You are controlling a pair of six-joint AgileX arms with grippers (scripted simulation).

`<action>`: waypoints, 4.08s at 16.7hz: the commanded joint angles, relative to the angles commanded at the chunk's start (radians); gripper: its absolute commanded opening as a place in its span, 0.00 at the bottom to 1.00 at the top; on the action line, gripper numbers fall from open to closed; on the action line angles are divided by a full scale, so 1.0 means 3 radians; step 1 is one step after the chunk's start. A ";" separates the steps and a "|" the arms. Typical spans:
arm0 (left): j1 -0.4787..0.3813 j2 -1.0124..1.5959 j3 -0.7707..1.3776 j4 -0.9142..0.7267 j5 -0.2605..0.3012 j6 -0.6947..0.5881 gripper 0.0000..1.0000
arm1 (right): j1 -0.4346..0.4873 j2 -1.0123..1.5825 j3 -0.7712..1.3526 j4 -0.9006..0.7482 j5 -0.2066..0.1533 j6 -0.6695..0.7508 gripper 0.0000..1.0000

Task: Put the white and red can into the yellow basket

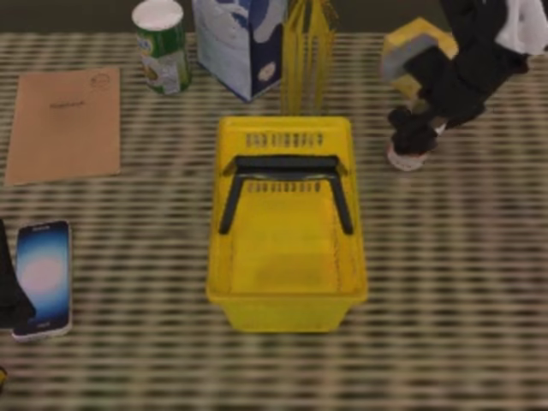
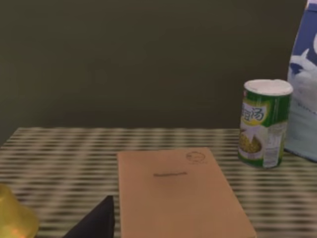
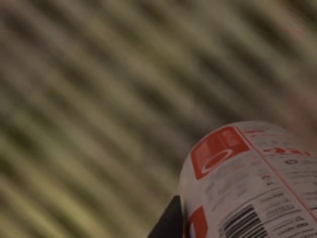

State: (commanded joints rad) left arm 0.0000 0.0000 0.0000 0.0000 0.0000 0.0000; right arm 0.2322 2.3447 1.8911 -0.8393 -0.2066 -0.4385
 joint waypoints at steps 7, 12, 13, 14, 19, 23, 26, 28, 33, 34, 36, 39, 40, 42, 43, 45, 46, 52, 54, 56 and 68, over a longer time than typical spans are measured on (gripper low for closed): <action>0.0000 0.0000 0.0000 0.0000 0.0000 0.0000 1.00 | 0.0141 -0.0280 -0.0766 0.2245 -0.1239 0.0646 0.00; 0.0000 0.0000 0.0000 0.0000 0.0000 0.0000 1.00 | 0.0239 -0.0578 -0.1407 0.3943 -0.2143 0.1138 0.00; 0.0000 0.0000 0.0000 0.0000 0.0000 0.0000 1.00 | 0.0257 -0.0641 -0.1520 0.4239 -0.2303 0.1222 0.00; 0.0000 0.0000 0.0000 0.0000 0.0000 0.0000 1.00 | 0.0273 -0.0704 -0.1624 0.4509 -0.2453 0.1299 0.00; 0.0000 0.0000 0.0000 0.0000 0.0000 0.0000 1.00 | 0.0328 -0.0949 -0.1968 0.5347 -0.2965 0.1546 0.00; 0.0000 0.0000 0.0000 0.0000 0.0000 0.0000 1.00 | 0.0334 -0.0984 -0.2007 0.5433 -0.3025 0.1572 0.00; 0.0000 0.0000 0.0000 0.0000 0.0000 0.0000 1.00 | 0.0317 -0.0960 -0.1998 0.5437 -0.3024 0.1575 0.00; 0.0000 0.0000 0.0000 0.0000 0.0000 0.0000 1.00 | 0.0325 -0.0850 -0.2026 0.5562 -0.3031 0.1571 0.00; 0.0000 0.0000 0.0000 0.0000 0.0000 0.0000 1.00 | 0.0340 -0.0362 -0.2198 0.6256 -0.3020 0.1562 0.00; 0.0000 0.0000 0.0000 0.0000 0.0000 0.0000 1.00 | 0.0345 -0.0277 -0.2234 0.6369 -0.3017 0.1561 0.00; 0.0000 0.0000 0.0000 0.0000 0.0000 0.0000 1.00 | 0.0349 -0.0177 -0.2279 0.6491 -0.3012 0.1558 0.00; 0.0000 0.0000 0.0000 0.0000 0.0000 0.0000 1.00 | 0.0349 -0.0169 -0.2283 0.6500 -0.3011 0.1557 0.00; 0.0000 0.0000 0.0000 0.0000 0.0000 0.0000 1.00 | 0.0349 -0.0169 -0.2283 0.6500 -0.3011 0.1557 0.00; 0.0000 0.0000 0.0000 0.0000 0.0000 0.0000 1.00 | 0.0349 -0.0169 -0.2283 0.6500 -0.3011 0.1557 0.15; 0.0000 0.0000 0.0000 0.0000 0.0000 0.0000 1.00 | 0.0349 -0.0169 -0.2283 0.6500 -0.3011 0.1557 0.23; 0.0000 0.0000 0.0000 0.0000 0.0000 0.0000 1.00 | 0.0349 -0.0169 -0.2283 0.6500 -0.3011 0.1557 0.38; 0.0000 0.0000 0.0000 0.0000 0.0000 0.0000 1.00 | 0.0349 -0.0169 -0.2283 0.6500 -0.3011 0.1557 0.45; 0.0000 0.0000 0.0000 0.0000 0.0000 0.0000 1.00 | 0.0349 -0.0169 -0.2283 0.6500 -0.3011 0.1557 0.90; 0.0000 0.0000 0.0000 0.0000 0.0000 0.0000 1.00 | 0.0349 -0.0169 -0.2283 0.6500 -0.3011 0.1557 1.00; 0.0000 0.0000 0.0000 0.0000 0.0000 0.0000 1.00 | 0.0349 -0.0169 -0.2283 0.6500 -0.3011 0.1557 1.00; -0.0177 0.0437 0.0437 -0.0301 0.0034 0.0209 1.00 | 0.0258 -0.0606 -0.2593 0.6260 -0.2772 0.1508 1.00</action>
State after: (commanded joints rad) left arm -0.0530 0.1312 0.1310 -0.0903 0.0101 0.0626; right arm 0.3094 2.1628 1.1133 1.0387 -1.0383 0.0141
